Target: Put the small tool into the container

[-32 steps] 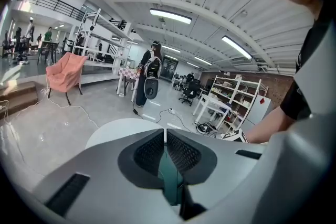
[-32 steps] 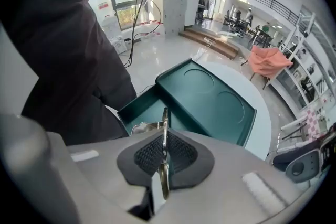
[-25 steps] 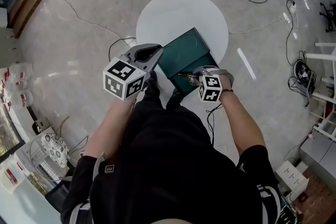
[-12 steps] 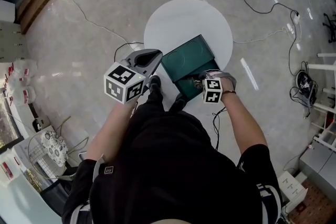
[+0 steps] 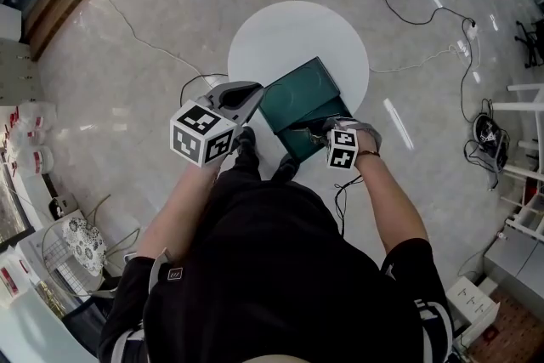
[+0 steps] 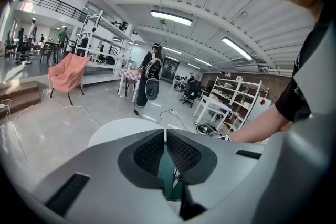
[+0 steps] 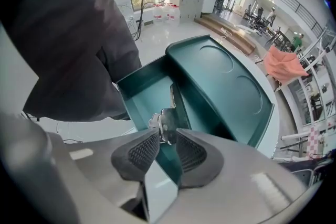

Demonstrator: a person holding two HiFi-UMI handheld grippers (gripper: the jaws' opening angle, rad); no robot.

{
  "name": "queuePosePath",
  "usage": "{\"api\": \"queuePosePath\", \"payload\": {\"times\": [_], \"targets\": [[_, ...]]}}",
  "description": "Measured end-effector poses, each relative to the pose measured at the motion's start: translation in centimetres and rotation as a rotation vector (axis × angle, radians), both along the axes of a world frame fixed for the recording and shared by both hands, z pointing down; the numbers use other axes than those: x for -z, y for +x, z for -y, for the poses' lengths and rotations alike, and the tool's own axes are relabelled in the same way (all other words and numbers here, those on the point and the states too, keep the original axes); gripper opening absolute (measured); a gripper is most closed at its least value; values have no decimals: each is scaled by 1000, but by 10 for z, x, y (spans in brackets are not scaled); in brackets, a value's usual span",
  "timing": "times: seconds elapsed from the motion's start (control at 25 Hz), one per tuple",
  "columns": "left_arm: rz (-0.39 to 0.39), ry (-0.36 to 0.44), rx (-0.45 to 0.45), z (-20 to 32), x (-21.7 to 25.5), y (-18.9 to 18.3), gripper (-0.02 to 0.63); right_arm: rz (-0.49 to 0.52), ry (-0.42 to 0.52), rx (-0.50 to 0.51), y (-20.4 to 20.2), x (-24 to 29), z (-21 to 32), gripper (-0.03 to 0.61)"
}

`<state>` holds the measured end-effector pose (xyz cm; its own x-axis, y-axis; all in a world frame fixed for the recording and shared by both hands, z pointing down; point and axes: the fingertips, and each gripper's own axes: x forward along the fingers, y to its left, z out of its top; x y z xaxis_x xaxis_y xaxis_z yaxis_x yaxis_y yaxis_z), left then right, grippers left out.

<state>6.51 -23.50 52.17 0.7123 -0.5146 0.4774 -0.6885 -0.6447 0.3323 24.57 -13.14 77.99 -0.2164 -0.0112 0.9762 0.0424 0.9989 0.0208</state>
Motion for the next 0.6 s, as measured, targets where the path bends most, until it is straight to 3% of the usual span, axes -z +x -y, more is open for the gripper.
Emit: {"api": "queuePosePath", "payload": {"times": [0.4,0.6], "targets": [[-20,26,-42,-8,8,29,23,116,66,-202,18,41,14,109],[-18,64,-47,-4,18,47,23,267,88,-382,21,78,32,107]]}}
